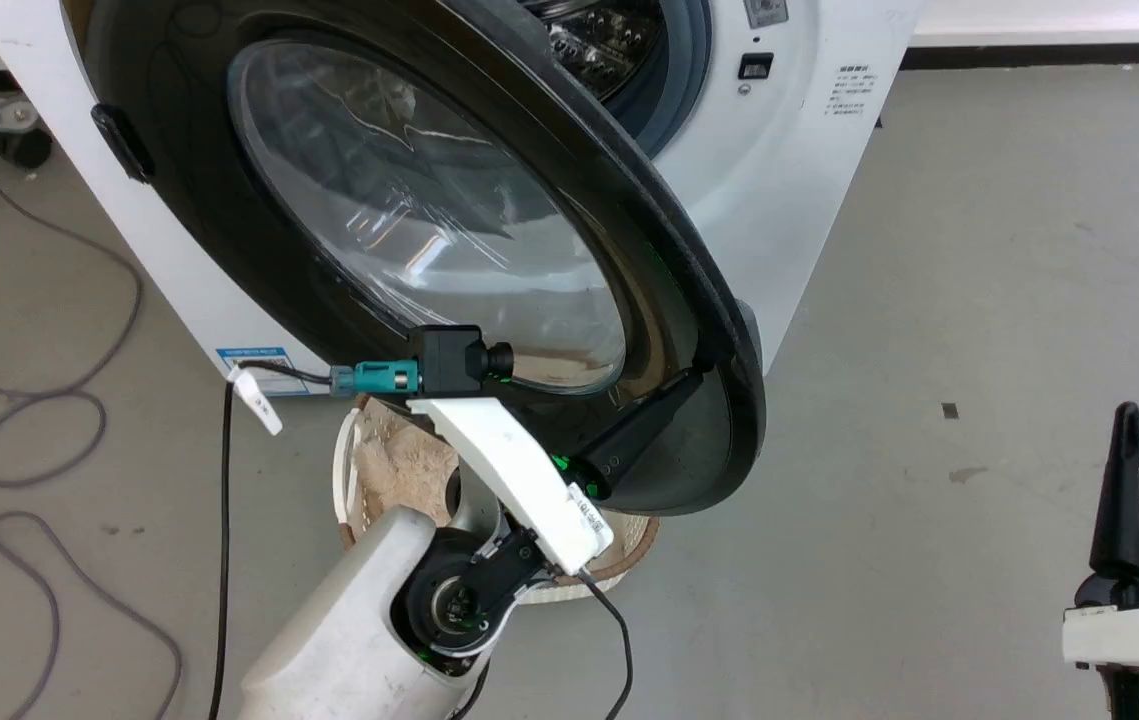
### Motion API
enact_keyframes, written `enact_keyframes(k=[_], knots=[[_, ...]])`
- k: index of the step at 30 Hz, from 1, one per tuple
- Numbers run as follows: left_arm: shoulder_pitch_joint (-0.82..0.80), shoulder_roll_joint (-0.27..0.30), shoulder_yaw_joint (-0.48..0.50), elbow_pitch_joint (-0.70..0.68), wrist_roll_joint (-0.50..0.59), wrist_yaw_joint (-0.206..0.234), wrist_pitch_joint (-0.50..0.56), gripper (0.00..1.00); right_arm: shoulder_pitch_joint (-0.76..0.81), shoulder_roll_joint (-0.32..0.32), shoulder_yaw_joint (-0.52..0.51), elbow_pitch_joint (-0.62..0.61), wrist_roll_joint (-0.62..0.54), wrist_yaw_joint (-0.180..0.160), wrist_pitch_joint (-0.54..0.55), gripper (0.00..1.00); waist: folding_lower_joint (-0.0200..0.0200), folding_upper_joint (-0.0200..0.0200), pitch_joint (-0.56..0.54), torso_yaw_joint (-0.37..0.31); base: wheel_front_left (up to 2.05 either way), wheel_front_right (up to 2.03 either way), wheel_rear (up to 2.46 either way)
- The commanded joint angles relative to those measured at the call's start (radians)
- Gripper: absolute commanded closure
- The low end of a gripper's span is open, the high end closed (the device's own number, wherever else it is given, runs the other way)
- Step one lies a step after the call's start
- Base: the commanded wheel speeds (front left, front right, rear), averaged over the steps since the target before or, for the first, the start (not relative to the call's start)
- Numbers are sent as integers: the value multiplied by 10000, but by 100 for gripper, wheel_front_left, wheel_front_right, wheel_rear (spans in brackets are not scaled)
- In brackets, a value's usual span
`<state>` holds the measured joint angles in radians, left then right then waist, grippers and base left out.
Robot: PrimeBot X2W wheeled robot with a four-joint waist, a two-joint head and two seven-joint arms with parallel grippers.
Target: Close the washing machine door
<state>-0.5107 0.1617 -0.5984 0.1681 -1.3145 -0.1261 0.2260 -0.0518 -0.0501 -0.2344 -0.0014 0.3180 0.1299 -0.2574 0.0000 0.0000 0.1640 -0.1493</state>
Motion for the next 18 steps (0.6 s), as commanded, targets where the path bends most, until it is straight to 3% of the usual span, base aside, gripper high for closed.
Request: enact_keyframes(k=[1,11,12,13,15,18], knots=[[-128,4,-111,136,-86,-46,-230,100,-79,-1,17,39,-5,8,-44,0,0,0,-69,-5,0,0,0],[95,562,-891,792,66,-46,-2342,100,123,-1,230,-104,-218,8,-44,0,0,0,-760,283,0,0,0],[65,668,-903,974,370,-46,-2720,57,107,-1,203,-156,-206,8,-44,0,0,0,-830,324,0,0,0],[15,766,-945,1143,751,-46,-3123,0,83,-1,165,-227,-195,8,-44,0,0,0,-899,368,0,0,0],[-75,918,-943,1558,1582,53,-4004,0,30,-1,97,-382,-185,8,-44,0,0,0,-1027,459,0,0,0],[-280,1121,-832,1915,3186,829,-4738,0,-97,-1,81,-718,-251,8,-44,0,0,0,-1166,587,0,0,0]])
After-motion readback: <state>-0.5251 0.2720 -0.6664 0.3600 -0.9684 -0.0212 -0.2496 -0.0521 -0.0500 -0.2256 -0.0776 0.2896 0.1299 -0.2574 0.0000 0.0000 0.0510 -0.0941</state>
